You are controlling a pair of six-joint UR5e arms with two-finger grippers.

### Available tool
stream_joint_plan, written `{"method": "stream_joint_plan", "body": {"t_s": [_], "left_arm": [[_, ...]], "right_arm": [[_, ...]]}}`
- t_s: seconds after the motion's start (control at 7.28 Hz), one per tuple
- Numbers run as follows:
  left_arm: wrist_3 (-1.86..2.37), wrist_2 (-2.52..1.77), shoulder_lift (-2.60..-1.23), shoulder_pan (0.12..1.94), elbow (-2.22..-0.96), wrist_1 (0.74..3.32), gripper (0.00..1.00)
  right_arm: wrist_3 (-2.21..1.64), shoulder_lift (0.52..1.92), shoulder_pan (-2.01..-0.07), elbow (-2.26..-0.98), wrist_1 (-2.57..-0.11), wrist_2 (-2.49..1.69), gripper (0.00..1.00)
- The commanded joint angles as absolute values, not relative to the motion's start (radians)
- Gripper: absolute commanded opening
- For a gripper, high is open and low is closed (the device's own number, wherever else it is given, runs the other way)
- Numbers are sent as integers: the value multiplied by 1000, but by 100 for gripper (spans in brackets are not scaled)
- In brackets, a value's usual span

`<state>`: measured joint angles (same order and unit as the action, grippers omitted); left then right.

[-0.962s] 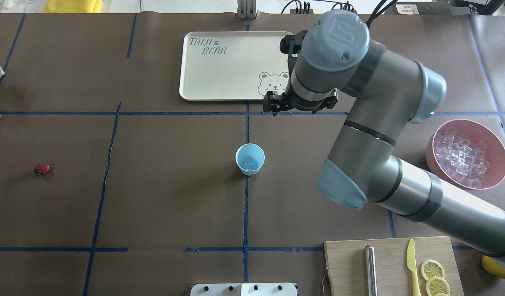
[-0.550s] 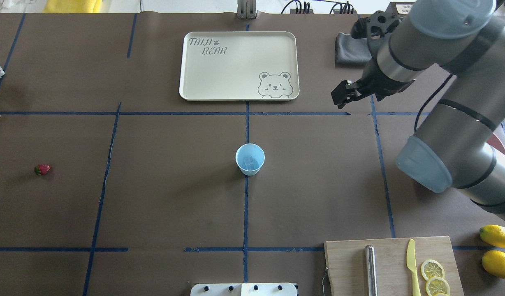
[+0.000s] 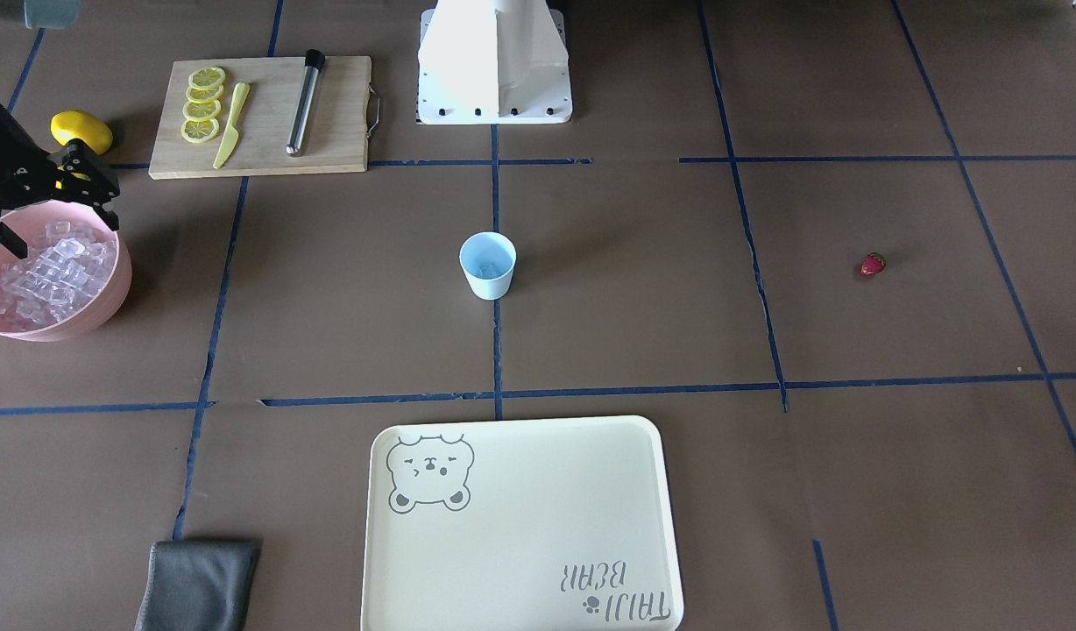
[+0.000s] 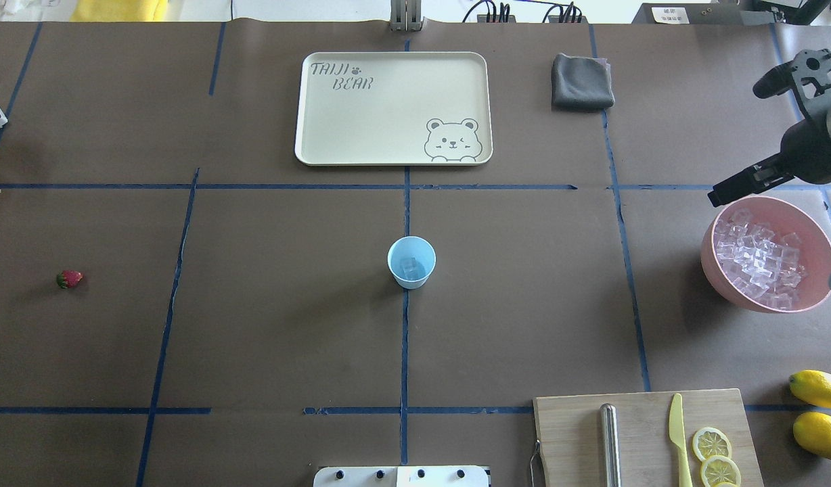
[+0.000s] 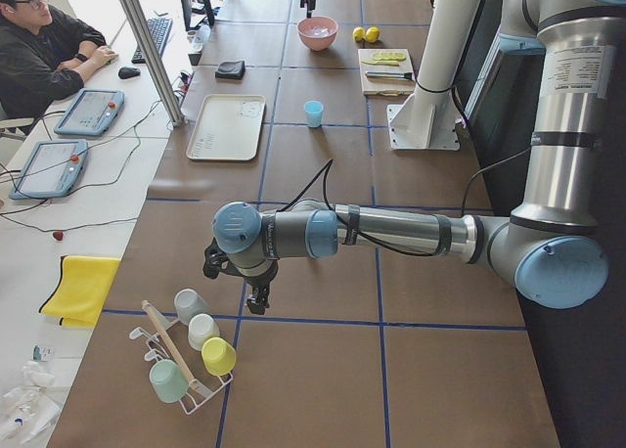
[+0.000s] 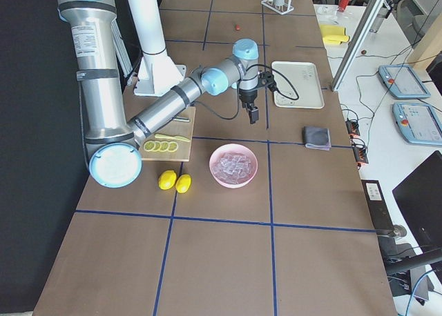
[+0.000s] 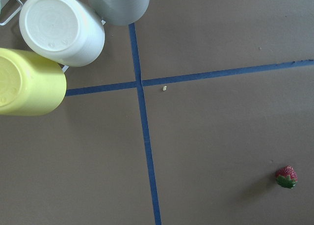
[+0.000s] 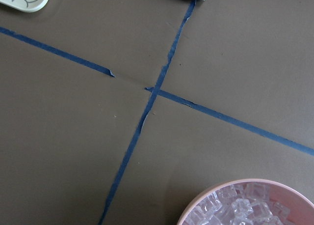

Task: Put ice and strawberries in cup
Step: 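Move the right gripper back over the pink bowl of ice, then lower the right gripper into the bowl and grasp a third ice cube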

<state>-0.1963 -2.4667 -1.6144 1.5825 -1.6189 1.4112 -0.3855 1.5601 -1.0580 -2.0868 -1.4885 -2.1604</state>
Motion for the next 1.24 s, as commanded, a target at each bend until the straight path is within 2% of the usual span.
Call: {"method": "stream_joint_plan", "body": {"t_s": [0.0,0.41,1.1], "left_arm": [[-196,-2467,-1614,1578,-1618,1411,100],[-195,-2467,-1614,1578,-1624,1411,100],[-195,-2468,-1614,1578,-1626,1411,100]], "right_arm": [[-377,1693,-1065,-2044,-1326,-2163,100],[-443,1707,-1062,-1905,-1192,-2163,99],[-939,1718,-1028,-1907,-1184,-2164,97]]}}
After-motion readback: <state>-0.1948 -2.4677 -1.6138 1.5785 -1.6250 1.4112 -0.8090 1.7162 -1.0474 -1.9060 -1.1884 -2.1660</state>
